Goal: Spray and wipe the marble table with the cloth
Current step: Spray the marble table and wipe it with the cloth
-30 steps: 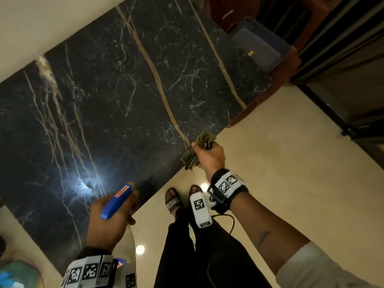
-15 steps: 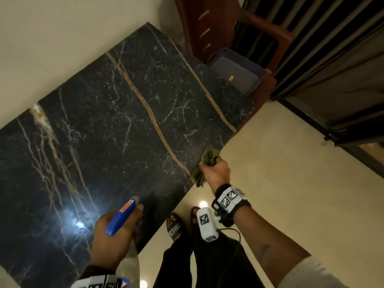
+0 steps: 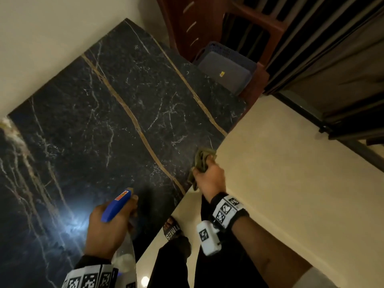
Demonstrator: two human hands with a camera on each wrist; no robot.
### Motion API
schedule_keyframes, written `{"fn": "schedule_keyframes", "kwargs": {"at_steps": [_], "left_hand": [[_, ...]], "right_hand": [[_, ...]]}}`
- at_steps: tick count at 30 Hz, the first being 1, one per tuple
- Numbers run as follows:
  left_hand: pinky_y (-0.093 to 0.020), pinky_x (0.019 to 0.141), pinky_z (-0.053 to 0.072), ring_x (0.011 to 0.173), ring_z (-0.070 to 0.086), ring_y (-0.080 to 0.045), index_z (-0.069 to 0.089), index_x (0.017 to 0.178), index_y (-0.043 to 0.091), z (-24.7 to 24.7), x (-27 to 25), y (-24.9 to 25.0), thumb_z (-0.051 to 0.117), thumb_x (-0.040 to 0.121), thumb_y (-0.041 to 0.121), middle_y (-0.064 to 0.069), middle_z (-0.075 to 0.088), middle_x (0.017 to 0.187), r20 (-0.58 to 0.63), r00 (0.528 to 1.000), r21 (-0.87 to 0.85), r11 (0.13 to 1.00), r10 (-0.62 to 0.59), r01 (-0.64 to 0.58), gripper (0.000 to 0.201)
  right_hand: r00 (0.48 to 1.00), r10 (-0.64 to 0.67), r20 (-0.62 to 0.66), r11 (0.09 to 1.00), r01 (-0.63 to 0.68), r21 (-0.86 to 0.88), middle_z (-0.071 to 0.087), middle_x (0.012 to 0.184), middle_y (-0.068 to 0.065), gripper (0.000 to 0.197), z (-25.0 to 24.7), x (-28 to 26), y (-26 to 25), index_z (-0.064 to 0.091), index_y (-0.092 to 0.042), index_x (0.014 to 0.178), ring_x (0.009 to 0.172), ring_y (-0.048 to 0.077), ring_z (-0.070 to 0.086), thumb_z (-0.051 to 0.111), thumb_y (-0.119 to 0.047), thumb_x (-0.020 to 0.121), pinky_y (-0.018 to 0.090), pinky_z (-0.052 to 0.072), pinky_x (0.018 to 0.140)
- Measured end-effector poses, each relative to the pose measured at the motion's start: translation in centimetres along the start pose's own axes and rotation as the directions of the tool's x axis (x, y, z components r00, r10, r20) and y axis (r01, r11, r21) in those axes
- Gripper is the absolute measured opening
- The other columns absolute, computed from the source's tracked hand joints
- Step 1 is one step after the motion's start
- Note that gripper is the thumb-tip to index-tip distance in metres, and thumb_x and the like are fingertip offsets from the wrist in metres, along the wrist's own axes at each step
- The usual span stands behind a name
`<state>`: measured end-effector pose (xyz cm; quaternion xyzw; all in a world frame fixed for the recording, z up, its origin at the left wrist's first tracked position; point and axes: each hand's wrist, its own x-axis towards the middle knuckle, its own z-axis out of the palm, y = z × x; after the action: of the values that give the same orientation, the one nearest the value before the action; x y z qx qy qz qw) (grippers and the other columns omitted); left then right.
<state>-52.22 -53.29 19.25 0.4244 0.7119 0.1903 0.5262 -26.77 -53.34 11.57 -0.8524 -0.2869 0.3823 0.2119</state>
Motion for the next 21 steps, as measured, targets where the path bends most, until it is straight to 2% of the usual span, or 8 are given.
{"fn": "schedule_keyframes", "kwargs": {"at_steps": [4,7,9,11,15,17,19,21], "left_hand": [[-0.051,0.068,0.057,0.06,0.067,-0.036,0.073,0.077,0.002,1.0,0.7,1.3,0.071,0.096,0.02,-0.011,0.071,0.065,-0.015,1.0,0.022,1.0,-0.021,0.022,0.026],[-0.053,0.07,0.058,0.061,0.069,-0.038,0.073,0.076,0.002,2.2,1.2,2.7,0.069,0.097,0.018,-0.009,0.072,0.065,0.001,0.999,0.062,0.998,-0.033,0.033,0.026],[-0.053,0.07,0.059,0.059,0.069,-0.037,0.074,0.077,0.0,3.0,1.5,3.9,0.068,0.097,0.016,-0.01,0.072,0.065,0.008,0.999,0.074,0.996,-0.045,0.044,0.026],[-0.053,0.068,0.059,0.058,0.069,-0.036,0.074,0.08,0.0,4.1,2.0,5.3,0.066,0.098,0.013,-0.009,0.072,0.065,0.022,0.999,0.079,0.996,-0.044,0.042,0.024],[-0.051,0.068,0.059,0.062,0.069,-0.038,0.072,0.078,0.0,6.8,3.0,7.8,0.064,0.1,0.017,-0.008,0.072,0.066,0.058,0.998,0.102,0.995,-0.021,0.015,0.029],[-0.048,0.067,0.058,0.056,0.069,-0.032,0.07,0.076,-0.001,8.0,3.6,9.1,0.063,0.1,0.019,-0.009,0.071,0.064,0.08,0.997,0.102,0.995,-0.002,-0.006,0.032],[-0.044,0.066,0.057,0.051,0.067,-0.023,0.07,0.076,-0.002,9.1,4.1,10.3,0.064,0.1,0.018,-0.008,0.07,0.063,0.086,0.996,0.085,0.996,0.007,-0.014,0.031],[-0.044,0.066,0.055,0.052,0.067,-0.027,0.07,0.073,-0.001,10.1,4.5,11.4,0.066,0.099,0.019,-0.01,0.069,0.06,0.074,0.997,0.073,0.997,0.017,-0.023,0.033]], "right_hand": [[0.996,-0.016,-0.09,1.0,0.016,0.006,0.073,0.113,0.009,0.032,-3.2,5.4,-0.4,0.062,-0.019,0.117,0.104,0.032,0.068,0.069,-0.034,0.09,0.037,0.055,0.092],[0.994,-0.051,-0.101,0.998,0.047,-0.04,0.069,0.121,0.012,0.049,-4.4,7.1,-0.3,0.053,-0.016,0.137,0.108,0.035,0.066,0.064,-0.035,0.094,0.039,0.055,0.092],[0.995,-0.057,-0.082,0.998,0.054,-0.036,0.064,0.131,0.013,0.066,-3.4,6.5,0.4,0.035,-0.014,0.154,0.112,0.035,0.064,0.061,-0.033,0.096,0.039,0.053,0.096],[0.998,-0.054,-0.025,0.998,0.054,0.017,0.061,0.135,0.011,0.074,-2.0,4.9,1.4,0.024,-0.022,0.158,0.113,0.031,0.064,0.059,-0.036,0.095,0.041,0.054,0.097],[0.99,-0.117,0.083,0.992,0.121,-0.046,0.049,0.15,0.01,0.073,-0.5,3.4,2.9,0.025,-0.017,0.158,0.133,0.029,0.05,0.059,-0.036,0.097,0.034,0.041,0.112],[0.988,-0.129,0.085,0.99,0.133,-0.05,0.051,0.147,0.009,0.071,-1.8,4.8,2.4,0.027,-0.018,0.157,0.127,0.03,0.054,0.058,-0.037,0.097,0.039,0.046,0.108],[0.994,-0.1,0.037,0.995,0.1,0.007,0.06,0.133,0.006,0.065,-3.8,7.5,1.4,0.031,-0.021,0.154,0.11,0.03,0.064,0.058,-0.034,0.096,0.039,0.055,0.093],[0.997,-0.066,-0.043,0.998,0.066,0.015,0.067,0.116,0.007,0.048,-6.6,11.3,0.0,0.045,-0.023,0.139,0.096,0.031,0.069,0.058,-0.031,0.094,0.041,0.059,0.082]]}}
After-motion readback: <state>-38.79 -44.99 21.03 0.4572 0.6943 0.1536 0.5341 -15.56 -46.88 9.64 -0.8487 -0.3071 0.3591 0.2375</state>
